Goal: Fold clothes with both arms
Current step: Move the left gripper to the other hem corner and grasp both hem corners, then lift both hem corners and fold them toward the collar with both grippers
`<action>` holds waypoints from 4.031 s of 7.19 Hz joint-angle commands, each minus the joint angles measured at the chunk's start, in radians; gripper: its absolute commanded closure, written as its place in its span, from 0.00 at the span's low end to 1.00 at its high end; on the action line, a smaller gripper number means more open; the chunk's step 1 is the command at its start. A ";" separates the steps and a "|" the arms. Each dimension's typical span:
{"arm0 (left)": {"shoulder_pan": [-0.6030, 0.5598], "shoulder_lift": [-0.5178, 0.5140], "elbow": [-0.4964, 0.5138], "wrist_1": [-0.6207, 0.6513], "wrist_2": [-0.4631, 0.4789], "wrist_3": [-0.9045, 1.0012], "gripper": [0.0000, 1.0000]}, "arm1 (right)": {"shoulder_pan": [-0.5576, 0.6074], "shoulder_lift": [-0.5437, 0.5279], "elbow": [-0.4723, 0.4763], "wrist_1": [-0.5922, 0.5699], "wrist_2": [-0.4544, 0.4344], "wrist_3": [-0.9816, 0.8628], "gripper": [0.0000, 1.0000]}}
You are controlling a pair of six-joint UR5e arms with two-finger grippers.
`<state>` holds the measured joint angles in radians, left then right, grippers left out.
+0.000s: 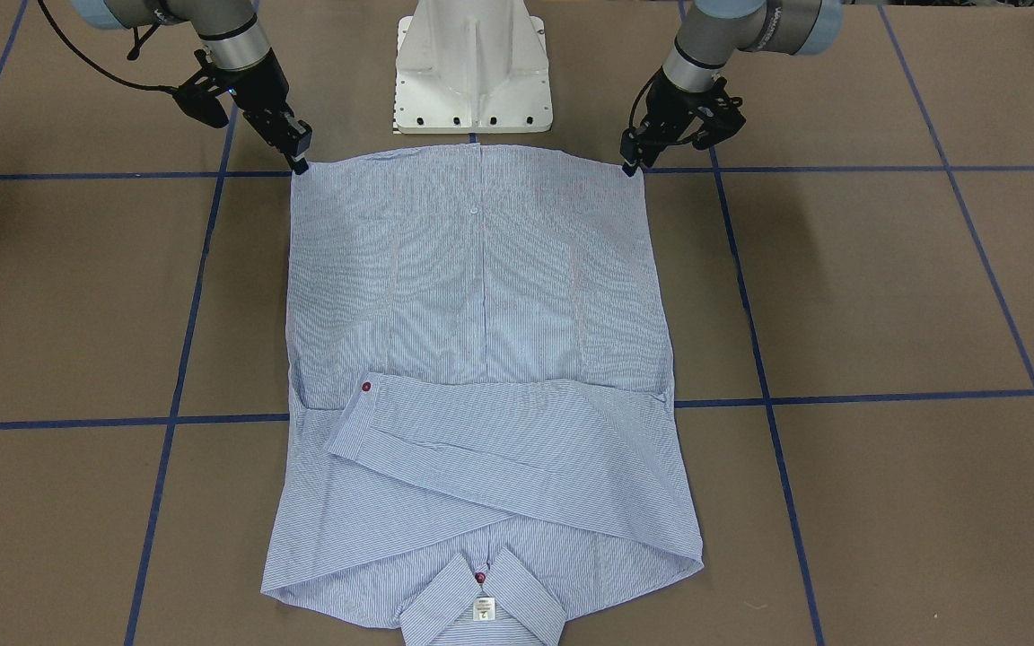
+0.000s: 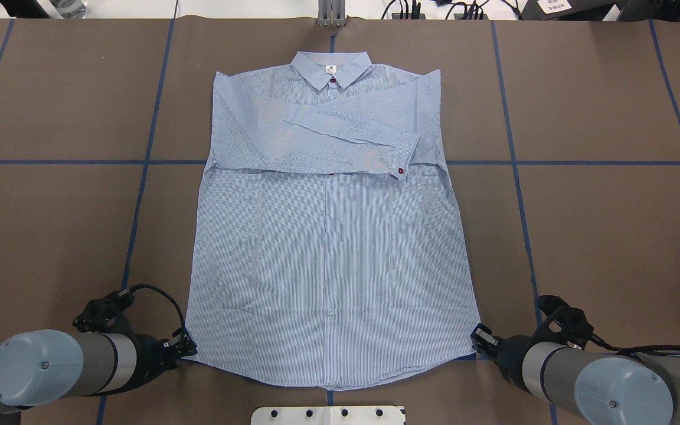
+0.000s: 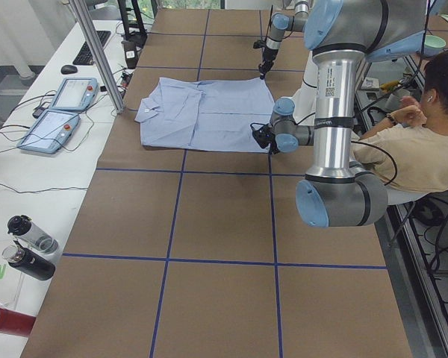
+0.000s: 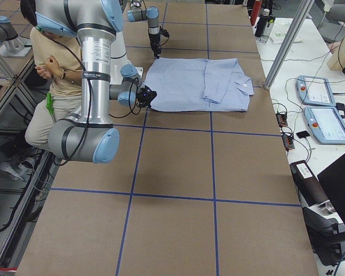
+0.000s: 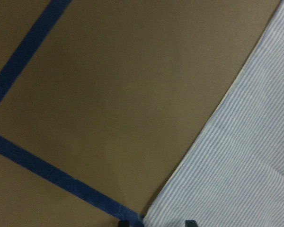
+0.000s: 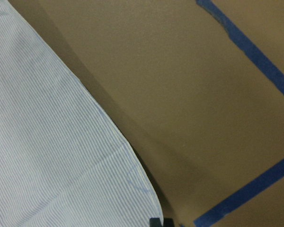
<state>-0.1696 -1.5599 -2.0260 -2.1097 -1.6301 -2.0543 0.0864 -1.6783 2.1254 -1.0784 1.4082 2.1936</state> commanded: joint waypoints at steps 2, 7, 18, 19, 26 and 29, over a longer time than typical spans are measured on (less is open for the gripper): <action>0.004 -0.002 0.001 0.001 0.001 0.000 0.84 | 0.001 -0.003 0.001 0.000 0.000 0.000 1.00; -0.007 0.015 -0.055 0.000 0.001 0.000 1.00 | 0.004 -0.001 0.007 0.002 0.000 0.000 1.00; -0.264 -0.031 -0.252 0.068 -0.140 0.009 1.00 | 0.284 -0.055 0.206 -0.005 0.135 0.002 1.00; -0.310 -0.046 -0.252 0.088 -0.152 0.063 1.00 | 0.353 0.045 0.177 -0.096 0.191 0.002 1.00; -0.470 -0.271 0.062 0.082 -0.140 0.131 1.00 | 0.601 0.426 -0.137 -0.450 0.319 -0.213 1.00; -0.556 -0.342 0.196 0.073 -0.142 0.219 1.00 | 0.666 0.532 -0.284 -0.445 0.350 -0.233 1.00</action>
<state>-0.6906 -1.8812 -1.8750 -2.0336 -1.7712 -1.8727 0.7207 -1.1949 1.9072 -1.5265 1.7482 1.9757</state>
